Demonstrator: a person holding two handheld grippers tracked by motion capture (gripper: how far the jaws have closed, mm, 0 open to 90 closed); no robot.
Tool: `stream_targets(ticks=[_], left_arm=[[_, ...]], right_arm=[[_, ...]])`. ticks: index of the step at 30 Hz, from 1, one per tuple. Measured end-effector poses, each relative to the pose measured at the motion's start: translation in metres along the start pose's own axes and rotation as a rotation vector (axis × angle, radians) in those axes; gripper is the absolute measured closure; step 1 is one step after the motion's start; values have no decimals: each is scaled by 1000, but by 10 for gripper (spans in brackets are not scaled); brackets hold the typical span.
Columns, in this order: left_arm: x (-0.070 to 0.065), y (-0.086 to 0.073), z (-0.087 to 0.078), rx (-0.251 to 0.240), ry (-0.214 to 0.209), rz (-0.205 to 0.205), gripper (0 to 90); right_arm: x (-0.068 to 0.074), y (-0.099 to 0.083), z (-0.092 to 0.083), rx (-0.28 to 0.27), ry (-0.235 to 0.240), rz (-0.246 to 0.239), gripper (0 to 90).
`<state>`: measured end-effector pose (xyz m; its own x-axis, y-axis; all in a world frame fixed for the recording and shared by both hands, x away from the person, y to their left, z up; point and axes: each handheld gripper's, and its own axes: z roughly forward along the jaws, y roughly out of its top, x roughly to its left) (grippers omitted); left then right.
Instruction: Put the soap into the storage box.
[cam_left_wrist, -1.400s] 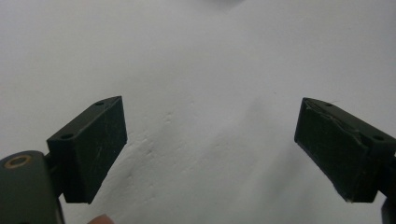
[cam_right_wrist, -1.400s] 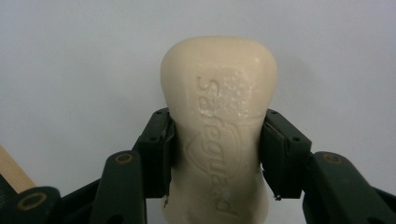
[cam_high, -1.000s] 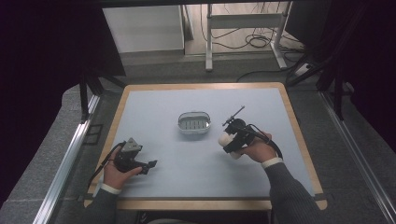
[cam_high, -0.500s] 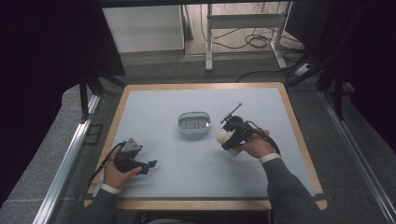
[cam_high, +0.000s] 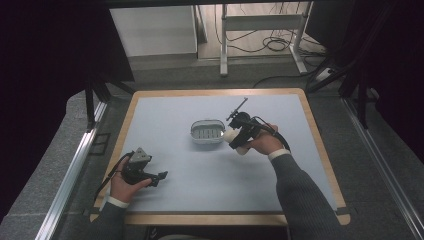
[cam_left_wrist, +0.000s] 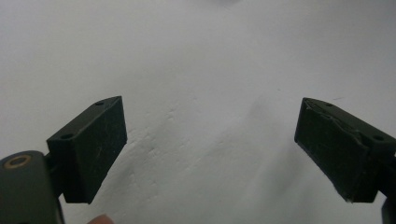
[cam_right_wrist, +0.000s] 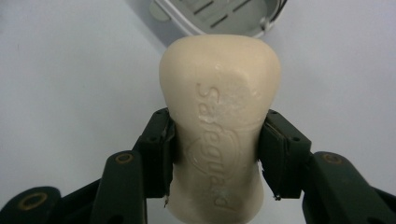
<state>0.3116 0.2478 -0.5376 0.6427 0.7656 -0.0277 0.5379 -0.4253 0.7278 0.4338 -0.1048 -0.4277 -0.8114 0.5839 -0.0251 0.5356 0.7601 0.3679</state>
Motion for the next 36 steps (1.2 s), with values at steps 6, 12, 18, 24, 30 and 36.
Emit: stream_targets(ticks=[6,12,18,24,30,36], left_arm=[[0,0,0,1,-1,0,96],[1,0,0,3,-2,4,96],[1,0,1,4,-4,5,96],[0,0,1,5,-7,6,96],[1,0,1,2,-6,5,96],[1,0,2,6,-9,2,96]], right_arm=[[-4,15,3,0,5,-16,496],[-5,32,6,-1,5,-48,496],[-7,43,7,-4,0,-73,496],[-9,52,7,-11,4,-77,496],[-11,63,10,-8,0,-94,496],[-11,76,17,2,-5,-136,496]])
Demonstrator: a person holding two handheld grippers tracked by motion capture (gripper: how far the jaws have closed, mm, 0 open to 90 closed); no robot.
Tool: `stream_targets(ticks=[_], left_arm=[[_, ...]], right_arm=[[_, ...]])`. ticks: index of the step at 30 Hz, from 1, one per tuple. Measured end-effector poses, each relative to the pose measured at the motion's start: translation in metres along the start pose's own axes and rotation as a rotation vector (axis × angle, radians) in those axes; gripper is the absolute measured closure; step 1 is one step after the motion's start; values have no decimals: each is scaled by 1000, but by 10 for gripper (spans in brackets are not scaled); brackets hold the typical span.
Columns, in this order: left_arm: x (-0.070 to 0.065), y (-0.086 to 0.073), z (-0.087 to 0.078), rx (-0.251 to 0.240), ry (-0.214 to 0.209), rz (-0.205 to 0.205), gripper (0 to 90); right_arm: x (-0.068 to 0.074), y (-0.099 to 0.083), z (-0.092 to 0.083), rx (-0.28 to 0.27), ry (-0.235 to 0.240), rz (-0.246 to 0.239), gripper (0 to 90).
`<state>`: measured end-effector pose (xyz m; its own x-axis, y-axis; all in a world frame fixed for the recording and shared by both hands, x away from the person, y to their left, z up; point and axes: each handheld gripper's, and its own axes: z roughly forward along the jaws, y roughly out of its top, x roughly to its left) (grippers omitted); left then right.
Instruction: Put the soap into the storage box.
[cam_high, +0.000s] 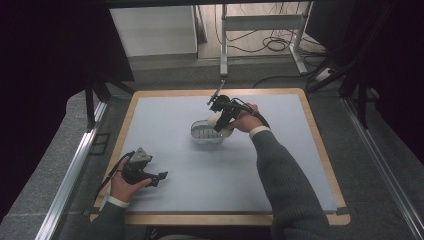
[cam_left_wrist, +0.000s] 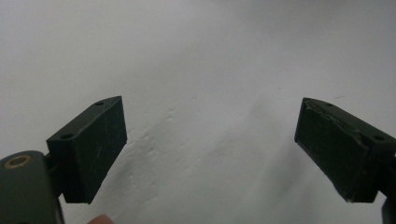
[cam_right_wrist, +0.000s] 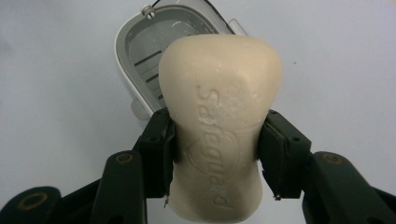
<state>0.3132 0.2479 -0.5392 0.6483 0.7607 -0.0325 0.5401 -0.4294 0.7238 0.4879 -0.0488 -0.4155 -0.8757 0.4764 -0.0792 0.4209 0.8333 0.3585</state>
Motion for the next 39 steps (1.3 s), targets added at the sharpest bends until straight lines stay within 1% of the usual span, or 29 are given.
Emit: stream_targets(ticks=[2,3,5,6,7,8,10,13,14,15,16,17,18,22,23,24,25,27,28,29,30,31,32,33,34,35,37,38,39], left_arm=[[0,0,0,0,-1,0,96],[0,0,0,0,-2,-1,96],[0,0,0,-1,-2,-1,96],[0,0,1,-1,-4,-2,96],[0,0,1,-2,-4,-2,96],[0,0,1,-2,-4,-2,96],[0,0,1,0,-4,-2,96],[0,0,1,-2,-4,-3,96],[0,0,1,-2,-5,-2,96],[0,0,1,-2,-5,-2,96],[-1,0,1,-2,-6,-2,96],[-1,0,1,-1,-7,-1,96],[-1,0,2,-1,-7,0,96],[-1,0,2,0,-8,1,96],[-1,0,2,1,-8,1,96],[-1,0,2,2,-8,1,96],[-1,0,2,2,-9,1,96],[-1,0,2,2,-9,1,96],[-1,0,2,2,-9,2,96],[-1,0,2,2,-8,1,96],[-1,0,2,2,-8,1,96],[-1,0,2,1,-8,1,96],[-1,0,2,1,-8,1,96],[-1,0,2,1,-8,1,96],[-1,0,2,1,-8,1,96],[-1,0,2,2,-8,2,96],[-1,0,2,2,-11,2,96],[-1,0,2,2,-11,2,96],[-1,1,2,1,-11,1,96]], right_arm=[[-1,1,1,-3,4,-7,496],[0,3,2,0,2,2,496],[-1,5,7,-5,11,-10,496],[0,6,8,3,6,-14,496],[1,9,10,3,2,-35,496],[1,9,10,3,2,-35,496],[2,11,13,4,-3,-50,496],[3,15,15,12,4,-61,496],[4,18,16,16,4,-77,496],[4,18,16,16,4,-77,496],[4,19,17,11,-2,-88,496],[5,20,18,16,4,-87,495],[5,21,20,13,-1,-100,496],[9,24,26,21,3,-113,495],[11,25,29,35,-12,-142,494],[11,25,29,35,-12,-142,494],[13,25,34,43,-18,-166,493],[15,26,36,50,-17,-168,493],[17,26,40,58,-20,-173,491],[18,26,44,78,-30,-203,465],[18,26,44,78,-30,-203,465],[19,25,45,67,-35,-191,441],[18,25,44,42,-19,-174,408],[18,24,42,32,-17,-162,399],[18,24,42,32,-17,-162,399],[17,23,37,18,-7,-156,392],[15,21,31,-7,-7,-139,385],[15,21,31,-7,-7,-139,385],[12,18,23,-48,15,-122,383]])
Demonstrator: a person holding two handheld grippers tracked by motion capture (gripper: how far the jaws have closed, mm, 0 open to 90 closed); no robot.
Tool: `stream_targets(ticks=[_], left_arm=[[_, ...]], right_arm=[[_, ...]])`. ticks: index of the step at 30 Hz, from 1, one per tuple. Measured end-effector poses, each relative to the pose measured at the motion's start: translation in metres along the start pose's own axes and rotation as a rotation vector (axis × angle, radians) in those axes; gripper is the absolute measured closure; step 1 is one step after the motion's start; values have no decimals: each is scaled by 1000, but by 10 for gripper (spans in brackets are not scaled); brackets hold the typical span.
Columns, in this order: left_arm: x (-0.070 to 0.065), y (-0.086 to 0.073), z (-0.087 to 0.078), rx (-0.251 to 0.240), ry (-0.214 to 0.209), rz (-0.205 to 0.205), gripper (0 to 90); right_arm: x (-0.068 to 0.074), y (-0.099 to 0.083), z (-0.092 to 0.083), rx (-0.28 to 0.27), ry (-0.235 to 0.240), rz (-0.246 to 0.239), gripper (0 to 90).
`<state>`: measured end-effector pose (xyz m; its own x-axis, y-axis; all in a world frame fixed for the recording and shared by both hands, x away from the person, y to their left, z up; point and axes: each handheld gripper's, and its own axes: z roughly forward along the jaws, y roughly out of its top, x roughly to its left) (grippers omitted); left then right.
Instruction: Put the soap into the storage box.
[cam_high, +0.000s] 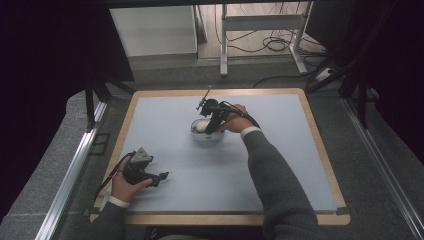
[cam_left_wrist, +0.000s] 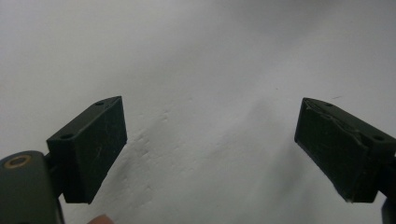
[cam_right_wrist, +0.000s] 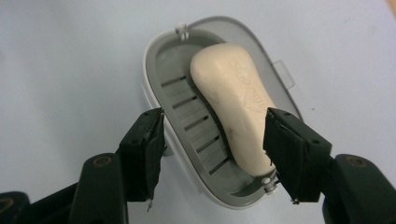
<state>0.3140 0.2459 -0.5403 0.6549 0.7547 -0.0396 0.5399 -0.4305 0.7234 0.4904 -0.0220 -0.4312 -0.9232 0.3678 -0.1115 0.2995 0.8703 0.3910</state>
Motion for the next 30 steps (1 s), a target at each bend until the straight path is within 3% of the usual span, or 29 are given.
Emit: stream_targets(ticks=[5,9,15,19,21,26,27,29,30], left_arm=[[0,0,0,-2,-2,-7,96],[-1,0,2,3,-1,-6,96],[0,-1,-2,4,15,-7,96],[-3,-4,-6,3,26,2,96],[-4,-5,-8,2,29,2,96],[-4,-4,-10,-6,26,1,96],[-4,-4,-11,-6,27,0,96],[-4,-4,-11,-12,27,-6,96],[-4,-4,-11,-9,27,-3,96]], right_arm=[[-3,-13,-16,-108,55,44,375],[-3,-23,-23,-145,77,56,371],[-2,-46,-30,-184,39,84,345],[13,-71,-37,-229,24,70,312],[15,-75,-38,-237,17,69,312],[27,-108,-44,-267,-12,111,311],[31,-122,-45,-276,-32,127,311],[34,-129,-46,-281,-37,134,306],[38,-143,-47,-295,-56,145,302]])
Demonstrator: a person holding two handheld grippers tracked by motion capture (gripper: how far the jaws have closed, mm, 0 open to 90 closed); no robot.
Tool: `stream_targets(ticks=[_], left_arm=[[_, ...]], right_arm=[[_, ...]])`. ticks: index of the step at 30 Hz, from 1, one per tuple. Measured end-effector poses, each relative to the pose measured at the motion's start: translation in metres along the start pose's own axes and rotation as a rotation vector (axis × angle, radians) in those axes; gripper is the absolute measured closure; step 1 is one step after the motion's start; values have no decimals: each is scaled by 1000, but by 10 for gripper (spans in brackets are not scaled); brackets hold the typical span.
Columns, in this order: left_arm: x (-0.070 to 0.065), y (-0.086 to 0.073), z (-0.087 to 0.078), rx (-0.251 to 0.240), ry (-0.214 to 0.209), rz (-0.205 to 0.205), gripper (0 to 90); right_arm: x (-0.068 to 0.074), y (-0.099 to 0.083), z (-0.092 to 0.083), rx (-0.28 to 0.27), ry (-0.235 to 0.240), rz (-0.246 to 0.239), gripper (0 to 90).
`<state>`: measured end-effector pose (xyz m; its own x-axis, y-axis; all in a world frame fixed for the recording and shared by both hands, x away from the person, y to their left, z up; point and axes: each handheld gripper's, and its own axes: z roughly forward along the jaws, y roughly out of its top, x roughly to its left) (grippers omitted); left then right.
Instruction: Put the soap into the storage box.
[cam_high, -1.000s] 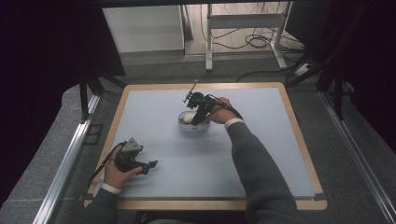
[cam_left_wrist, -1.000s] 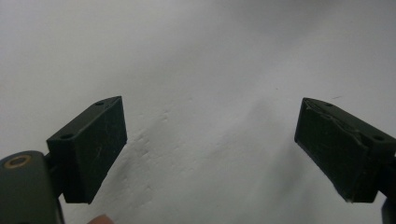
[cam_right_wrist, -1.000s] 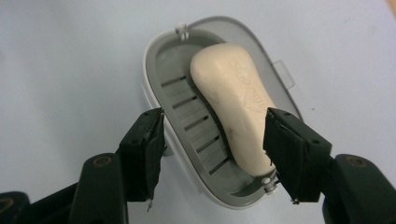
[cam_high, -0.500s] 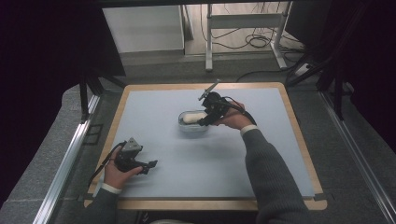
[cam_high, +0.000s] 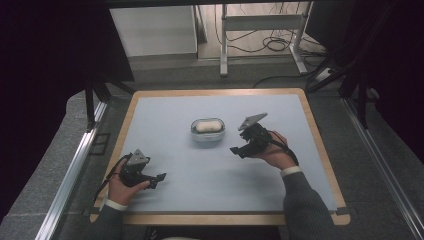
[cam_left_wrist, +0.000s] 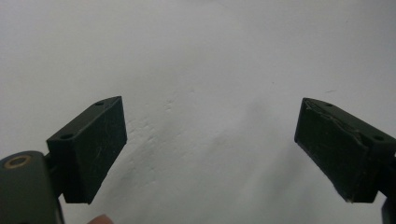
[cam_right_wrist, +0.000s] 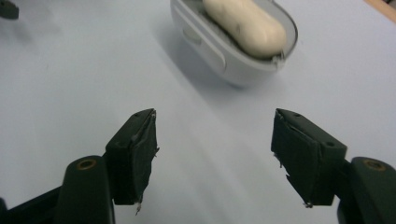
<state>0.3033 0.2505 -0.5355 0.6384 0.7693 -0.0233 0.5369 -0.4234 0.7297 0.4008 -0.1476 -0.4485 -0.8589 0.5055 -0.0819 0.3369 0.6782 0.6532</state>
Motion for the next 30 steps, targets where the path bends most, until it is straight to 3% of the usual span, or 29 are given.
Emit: stream_targets(ticks=[7,12,16,18,20,30], left_arm=[[0,1,4,9,5,2,96],[0,1,4,11,3,3,96],[1,2,5,6,6,-3,96],[1,3,5,6,9,1,96],[0,3,6,5,7,6,96],[-1,4,10,22,3,19,96]], right_arm=[[7,-43,-11,-32,-47,45,290],[12,-79,-25,-61,-107,105,282],[12,-94,-30,-63,-136,142,281],[9,-99,-33,-42,-149,152,275],[6,-104,-38,-84,-145,199,275],[8,-107,-37,-90,-148,194,274]])
